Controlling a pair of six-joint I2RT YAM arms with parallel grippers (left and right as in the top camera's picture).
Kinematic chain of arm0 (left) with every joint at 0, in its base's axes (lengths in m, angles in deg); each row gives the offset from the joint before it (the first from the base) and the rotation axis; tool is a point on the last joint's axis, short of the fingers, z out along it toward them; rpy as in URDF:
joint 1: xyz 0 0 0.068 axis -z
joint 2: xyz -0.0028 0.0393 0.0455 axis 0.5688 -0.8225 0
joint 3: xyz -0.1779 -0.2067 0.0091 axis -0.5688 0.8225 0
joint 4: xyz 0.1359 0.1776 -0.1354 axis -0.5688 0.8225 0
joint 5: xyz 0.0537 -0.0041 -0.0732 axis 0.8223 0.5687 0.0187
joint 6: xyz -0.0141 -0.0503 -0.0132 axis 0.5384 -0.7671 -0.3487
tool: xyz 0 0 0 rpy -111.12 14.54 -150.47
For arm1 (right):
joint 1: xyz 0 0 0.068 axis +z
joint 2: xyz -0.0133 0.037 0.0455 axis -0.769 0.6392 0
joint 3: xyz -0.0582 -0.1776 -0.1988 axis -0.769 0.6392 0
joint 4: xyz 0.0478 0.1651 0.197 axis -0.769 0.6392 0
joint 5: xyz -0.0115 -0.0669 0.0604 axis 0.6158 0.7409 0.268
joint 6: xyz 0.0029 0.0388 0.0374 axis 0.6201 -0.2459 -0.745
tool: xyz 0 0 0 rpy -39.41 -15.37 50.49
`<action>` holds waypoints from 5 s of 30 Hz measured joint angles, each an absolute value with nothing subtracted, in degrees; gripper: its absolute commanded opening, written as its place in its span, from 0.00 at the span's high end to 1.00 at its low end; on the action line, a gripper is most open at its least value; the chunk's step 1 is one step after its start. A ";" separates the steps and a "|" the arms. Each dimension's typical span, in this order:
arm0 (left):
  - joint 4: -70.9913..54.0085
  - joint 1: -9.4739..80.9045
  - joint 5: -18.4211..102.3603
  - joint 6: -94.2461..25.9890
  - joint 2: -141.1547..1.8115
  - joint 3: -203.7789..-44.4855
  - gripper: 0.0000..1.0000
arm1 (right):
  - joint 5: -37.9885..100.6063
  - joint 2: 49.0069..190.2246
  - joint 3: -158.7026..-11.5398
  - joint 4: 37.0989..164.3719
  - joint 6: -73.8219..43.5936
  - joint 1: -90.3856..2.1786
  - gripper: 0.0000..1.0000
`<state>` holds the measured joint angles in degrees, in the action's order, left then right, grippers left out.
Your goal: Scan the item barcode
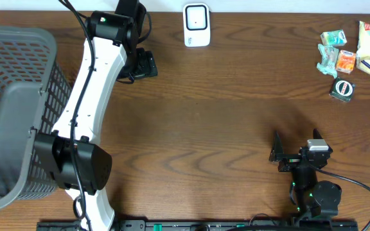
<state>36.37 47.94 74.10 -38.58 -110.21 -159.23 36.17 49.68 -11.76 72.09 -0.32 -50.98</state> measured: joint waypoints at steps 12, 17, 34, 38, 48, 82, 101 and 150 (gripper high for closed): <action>36.37 47.94 74.10 -38.58 -110.21 -159.23 0.02 | 36.17 49.68 -11.76 72.03 -0.30 -51.00 0.01; 36.37 47.94 74.08 -38.58 -110.21 -159.23 0.02 | 36.15 49.68 -11.76 72.00 -0.30 -51.00 0.01; 36.37 47.94 74.08 -38.58 -110.21 -159.23 0.02 | 36.15 49.68 -11.76 72.00 -0.30 -51.00 0.01; 36.37 47.94 74.10 -38.58 -110.21 -159.23 0.02 | 36.15 49.68 -11.76 72.00 -0.30 -51.00 0.01; 36.37 47.94 74.12 -38.58 -110.21 -159.23 0.02 | 36.15 49.68 -11.76 72.00 -0.30 -51.00 0.01; 38.86 47.94 74.27 -32.59 -110.21 -157.07 0.02 | 36.17 49.68 -11.76 72.00 -0.30 -51.00 0.01; 5.62 47.97 74.19 -30.38 -88.65 -123.72 0.02 | 36.17 49.66 -11.76 71.96 -0.30 -51.00 0.01; -51.74 42.04 68.42 -27.41 -50.51 -57.60 0.02 | 36.17 49.58 -11.76 71.98 -0.30 -51.00 0.01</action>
<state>-51.74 42.04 68.42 -27.41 -50.51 -57.60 36.17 49.58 -11.76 71.98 -0.30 -51.00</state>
